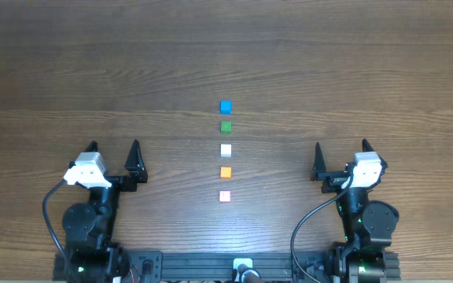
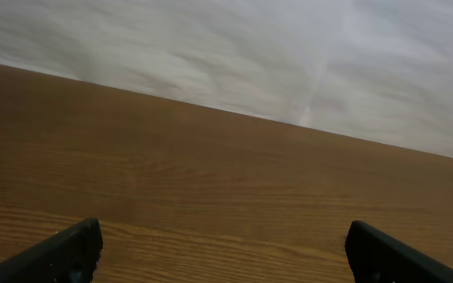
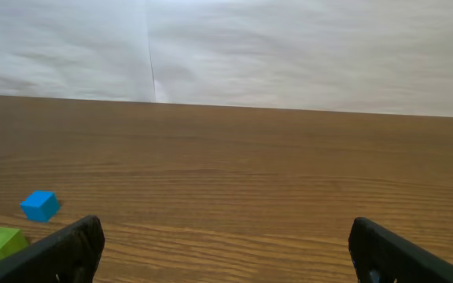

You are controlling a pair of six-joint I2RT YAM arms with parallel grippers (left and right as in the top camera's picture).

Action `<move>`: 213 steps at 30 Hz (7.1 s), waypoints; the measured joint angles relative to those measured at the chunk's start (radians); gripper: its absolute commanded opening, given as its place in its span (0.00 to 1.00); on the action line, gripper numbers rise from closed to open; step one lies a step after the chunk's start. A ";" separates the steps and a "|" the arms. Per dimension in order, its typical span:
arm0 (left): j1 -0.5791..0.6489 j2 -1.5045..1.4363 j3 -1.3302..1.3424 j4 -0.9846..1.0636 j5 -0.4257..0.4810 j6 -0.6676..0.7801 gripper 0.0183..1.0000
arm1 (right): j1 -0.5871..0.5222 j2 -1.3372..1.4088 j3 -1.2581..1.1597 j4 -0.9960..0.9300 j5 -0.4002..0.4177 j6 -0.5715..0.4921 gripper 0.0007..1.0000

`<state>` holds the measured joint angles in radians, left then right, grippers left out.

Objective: Stack Cubes

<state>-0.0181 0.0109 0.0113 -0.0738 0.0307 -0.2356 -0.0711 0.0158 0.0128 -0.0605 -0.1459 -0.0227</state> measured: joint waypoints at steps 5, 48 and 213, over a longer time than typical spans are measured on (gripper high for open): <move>0.000 0.000 0.000 0.000 0.000 0.000 1.00 | 0.000 0.000 0.000 0.000 0.000 0.000 0.99; -0.135 0.330 0.497 -0.368 0.320 -0.010 1.00 | 0.000 0.000 0.000 -0.002 0.007 0.000 0.99; -0.727 1.946 1.402 -0.906 -0.065 -0.616 0.08 | 0.001 0.000 0.000 -0.002 0.007 0.000 0.99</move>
<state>-0.7448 1.9564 1.4136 -0.9794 -0.0345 -0.8513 -0.0700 0.0158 0.0128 -0.0628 -0.1387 -0.0223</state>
